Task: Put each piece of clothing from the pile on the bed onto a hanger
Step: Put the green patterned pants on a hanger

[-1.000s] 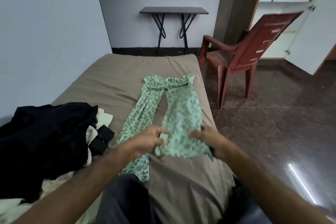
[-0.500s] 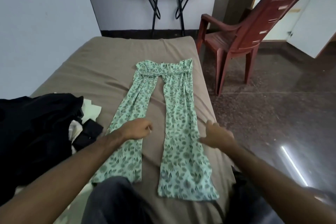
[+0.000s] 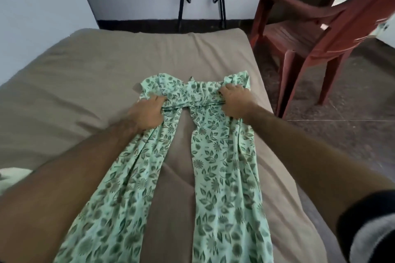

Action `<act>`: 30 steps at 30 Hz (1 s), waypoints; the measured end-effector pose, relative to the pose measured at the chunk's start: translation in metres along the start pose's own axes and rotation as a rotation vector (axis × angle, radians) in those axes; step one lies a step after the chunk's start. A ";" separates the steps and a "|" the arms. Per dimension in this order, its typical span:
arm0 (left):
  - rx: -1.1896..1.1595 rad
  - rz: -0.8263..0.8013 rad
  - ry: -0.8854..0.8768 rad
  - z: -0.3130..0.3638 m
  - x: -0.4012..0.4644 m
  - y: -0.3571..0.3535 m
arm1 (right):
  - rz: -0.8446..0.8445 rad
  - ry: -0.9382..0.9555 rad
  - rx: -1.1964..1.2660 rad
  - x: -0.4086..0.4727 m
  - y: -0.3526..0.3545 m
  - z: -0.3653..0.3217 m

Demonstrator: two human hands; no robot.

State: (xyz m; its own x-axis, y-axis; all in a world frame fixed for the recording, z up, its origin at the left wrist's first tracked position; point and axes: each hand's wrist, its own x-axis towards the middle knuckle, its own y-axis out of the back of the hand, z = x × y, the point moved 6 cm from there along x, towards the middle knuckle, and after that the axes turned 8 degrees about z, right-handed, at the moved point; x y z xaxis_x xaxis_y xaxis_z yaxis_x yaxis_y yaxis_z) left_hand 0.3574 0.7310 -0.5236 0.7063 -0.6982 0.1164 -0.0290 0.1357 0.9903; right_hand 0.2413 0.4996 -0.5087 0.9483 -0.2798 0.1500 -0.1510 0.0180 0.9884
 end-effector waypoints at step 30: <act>0.496 -0.159 -0.536 0.053 -0.399 0.111 | -0.180 0.227 0.121 -0.410 0.135 -0.145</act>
State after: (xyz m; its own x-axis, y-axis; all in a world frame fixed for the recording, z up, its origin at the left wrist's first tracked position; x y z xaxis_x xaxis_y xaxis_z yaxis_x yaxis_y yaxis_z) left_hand 0.0350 0.9878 -0.4557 0.2905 -0.9471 -0.1361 -0.3602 -0.2400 0.9015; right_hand -0.1274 0.7560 -0.4336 0.9988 -0.0468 -0.0118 0.0056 -0.1303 0.9915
